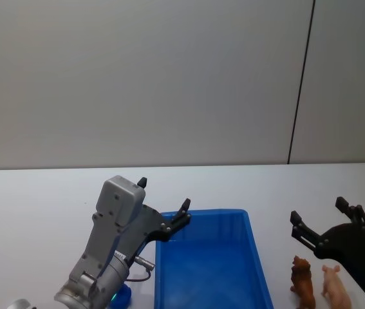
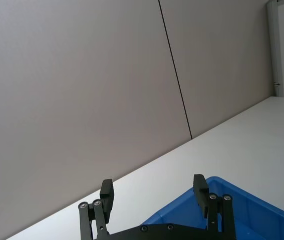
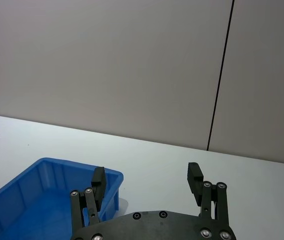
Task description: Pick up the two dolls from the table and place them into the box.
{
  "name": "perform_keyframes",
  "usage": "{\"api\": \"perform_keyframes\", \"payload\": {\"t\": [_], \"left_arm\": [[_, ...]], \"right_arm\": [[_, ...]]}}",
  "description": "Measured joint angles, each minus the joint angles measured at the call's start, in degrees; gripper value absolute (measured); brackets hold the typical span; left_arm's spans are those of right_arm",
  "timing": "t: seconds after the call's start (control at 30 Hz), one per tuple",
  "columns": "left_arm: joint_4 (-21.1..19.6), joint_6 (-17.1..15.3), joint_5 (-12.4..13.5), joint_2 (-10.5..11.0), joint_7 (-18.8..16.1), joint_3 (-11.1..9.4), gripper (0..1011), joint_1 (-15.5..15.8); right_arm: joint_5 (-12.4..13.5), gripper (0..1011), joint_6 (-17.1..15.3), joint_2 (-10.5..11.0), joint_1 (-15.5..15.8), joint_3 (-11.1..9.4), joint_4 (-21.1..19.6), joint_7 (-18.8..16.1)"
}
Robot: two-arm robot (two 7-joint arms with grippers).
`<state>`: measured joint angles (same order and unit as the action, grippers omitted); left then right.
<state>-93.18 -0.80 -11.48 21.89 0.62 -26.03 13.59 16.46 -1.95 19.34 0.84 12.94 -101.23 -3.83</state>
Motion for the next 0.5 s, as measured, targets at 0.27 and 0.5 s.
{"api": "perform_keyframes", "payload": {"t": [0.27,0.5], "left_arm": [[0.00,0.00,0.00,0.00,0.00,0.00,1001,0.00],[0.00,0.00,0.00,0.00,0.00,0.00,1001,0.00]], "right_arm": [[0.00,1001,0.00,0.00,0.00,0.00,0.00,0.00],[0.09,1001,0.00,0.07,-0.01,-0.16,0.08,-0.04]]}}
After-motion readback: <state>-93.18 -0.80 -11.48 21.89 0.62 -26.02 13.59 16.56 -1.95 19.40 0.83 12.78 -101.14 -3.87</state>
